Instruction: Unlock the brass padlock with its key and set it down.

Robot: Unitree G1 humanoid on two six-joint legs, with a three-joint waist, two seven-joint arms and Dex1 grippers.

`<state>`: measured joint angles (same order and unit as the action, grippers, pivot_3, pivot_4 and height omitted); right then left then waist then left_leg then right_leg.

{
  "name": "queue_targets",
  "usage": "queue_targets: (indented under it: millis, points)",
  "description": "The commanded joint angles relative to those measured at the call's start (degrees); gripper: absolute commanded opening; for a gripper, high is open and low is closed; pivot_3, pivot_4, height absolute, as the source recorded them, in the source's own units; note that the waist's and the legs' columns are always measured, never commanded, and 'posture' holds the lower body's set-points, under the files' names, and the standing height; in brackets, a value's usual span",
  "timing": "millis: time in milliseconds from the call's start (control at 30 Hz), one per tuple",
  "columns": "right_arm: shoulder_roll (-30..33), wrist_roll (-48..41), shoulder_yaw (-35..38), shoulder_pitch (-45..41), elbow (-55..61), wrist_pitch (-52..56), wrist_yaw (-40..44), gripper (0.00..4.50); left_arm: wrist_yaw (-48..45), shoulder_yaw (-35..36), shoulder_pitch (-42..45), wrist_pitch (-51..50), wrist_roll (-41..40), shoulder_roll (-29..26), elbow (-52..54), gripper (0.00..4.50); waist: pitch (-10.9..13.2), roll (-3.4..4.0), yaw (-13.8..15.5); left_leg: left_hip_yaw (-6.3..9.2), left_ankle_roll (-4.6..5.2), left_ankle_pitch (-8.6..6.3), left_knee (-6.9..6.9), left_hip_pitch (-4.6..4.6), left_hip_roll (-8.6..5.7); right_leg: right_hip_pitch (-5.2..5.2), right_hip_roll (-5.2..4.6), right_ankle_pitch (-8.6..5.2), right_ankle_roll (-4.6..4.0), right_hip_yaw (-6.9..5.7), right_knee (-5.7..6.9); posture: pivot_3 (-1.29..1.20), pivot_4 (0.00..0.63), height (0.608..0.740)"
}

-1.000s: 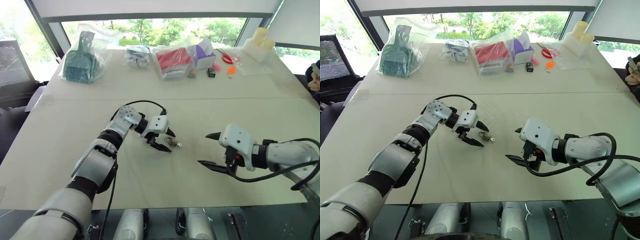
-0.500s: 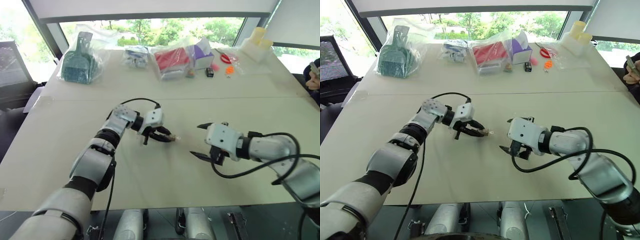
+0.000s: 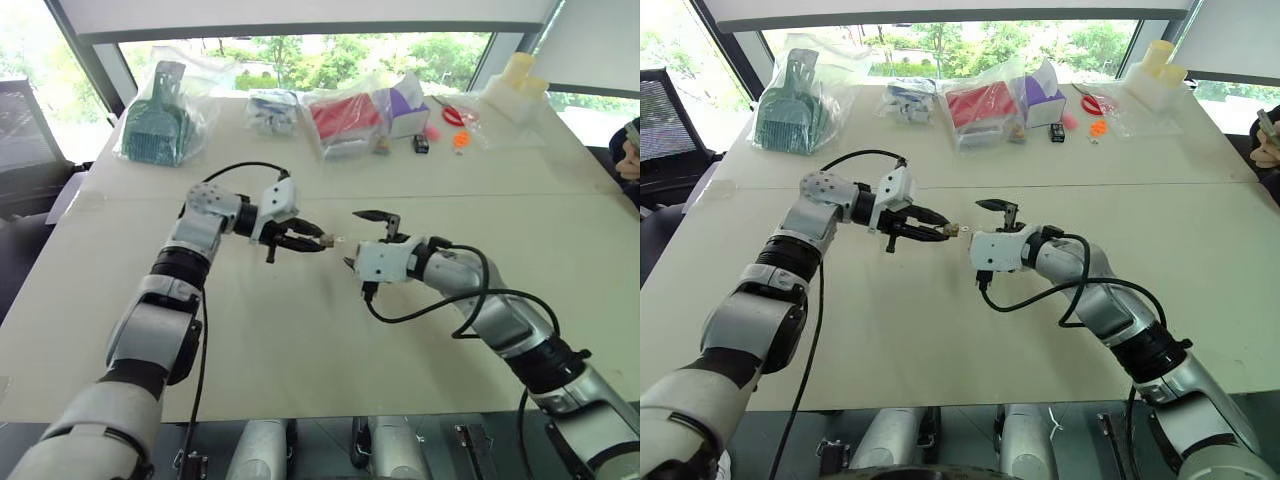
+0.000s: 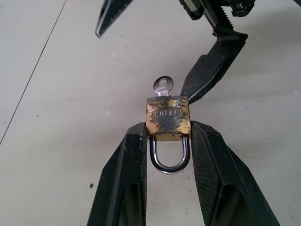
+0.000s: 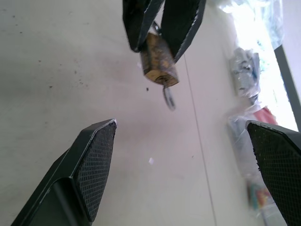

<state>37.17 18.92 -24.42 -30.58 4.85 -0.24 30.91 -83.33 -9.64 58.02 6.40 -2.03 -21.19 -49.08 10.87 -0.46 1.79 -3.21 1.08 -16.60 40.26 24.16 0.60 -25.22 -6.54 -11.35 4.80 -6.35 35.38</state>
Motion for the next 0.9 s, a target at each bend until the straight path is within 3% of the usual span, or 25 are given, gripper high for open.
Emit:
queue_targets:
  millis: [33,133,200,233,267,367,600,733,900]
  points:
    - [-1.5,1.4,1.0,-2.0,-0.4,-2.5,0.2,4.5,0.7,1.2,0.3,-0.6,-1.6,-0.6,3.3,0.74,0.0,0.0,-0.1,0.0,0.0,0.0,0.0,0.0,0.0,0.0,0.0,0.0,0.0,0.0,0.0,0.0,0.15,0.74]
    - [-2.5,2.0,1.5,-2.4,-0.9,-3.1,0.8,3.57,1.0,1.0,0.3,-0.6,-1.4,-0.5,3.6,0.74,0.0,0.0,-0.3,-0.01,-0.01,0.01,0.0,0.0,0.0,0.01,0.01,0.0,0.0,0.0,0.01,0.0,0.15,0.74]
    - [-3.0,2.3,1.7,-2.6,-1.0,-3.4,1.2,2.61,1.1,0.8,0.3,-0.4,-1.3,-0.5,3.8,0.74,0.0,0.0,-0.6,-0.01,-0.02,0.01,0.0,0.0,0.0,0.01,0.01,0.0,0.0,0.0,0.01,0.0,0.15,0.74]
    - [-3.2,2.6,1.7,-2.7,-1.0,-3.5,1.4,1.9,1.2,0.7,0.3,-0.3,-1.2,-0.4,3.8,0.74,0.0,0.0,-0.8,-0.02,-0.02,0.01,0.0,0.0,0.0,0.01,0.01,0.0,0.0,0.0,0.01,0.0,0.15,0.74]
    - [-3.3,2.7,1.8,-2.8,-1.1,-3.6,1.5,1.63,1.2,0.6,0.3,-0.2,-1.2,-0.4,3.9,0.74,0.0,0.0,-1.0,-0.02,-0.02,0.01,0.0,0.0,0.0,0.01,0.01,0.0,0.0,-0.01,0.01,0.0,0.15,0.74]
    - [-3.7,3.1,1.9,-3.0,-1.2,-3.9,2.1,0.01,1.3,0.2,0.5,0.8,-0.8,-0.3,4.0,0.74,0.0,0.0,-1.3,0.0,-0.02,0.01,-0.01,-0.01,0.0,0.01,0.01,0.0,0.0,-0.01,0.02,0.0,0.15,0.74]
    - [-4.9,-0.6,1.8,-4.0,-1.3,-0.8,9.3,0.01,3.7,-1.3,0.2,8.3,1.5,-0.5,4.7,0.74,0.0,0.01,-1.2,-0.01,-0.06,0.03,-0.03,-0.02,0.01,0.0,0.04,0.0,0.0,0.0,0.04,0.0,0.15,0.74]
    - [-8.4,-12.1,1.9,-7.2,0.1,16.3,23.8,0.01,9.6,-3.1,-0.3,21.8,5.7,-0.5,4.8,0.74,0.0,0.01,-1.1,0.02,-0.06,0.04,-0.03,-0.04,0.03,0.02,0.04,0.01,-0.01,0.01,0.04,0.0,0.15,0.74]
    - [-10.3,-16.7,1.8,-11.6,-0.2,28.7,30.9,0.01,16.6,-5.1,0.9,35.5,11.4,-1.4,1.3,0.74,0.0,0.03,-1.1,0.05,-0.06,0.04,-0.03,-0.05,0.05,0.01,0.03,0.02,-0.03,0.0,0.06,0.0,0.15,0.74]
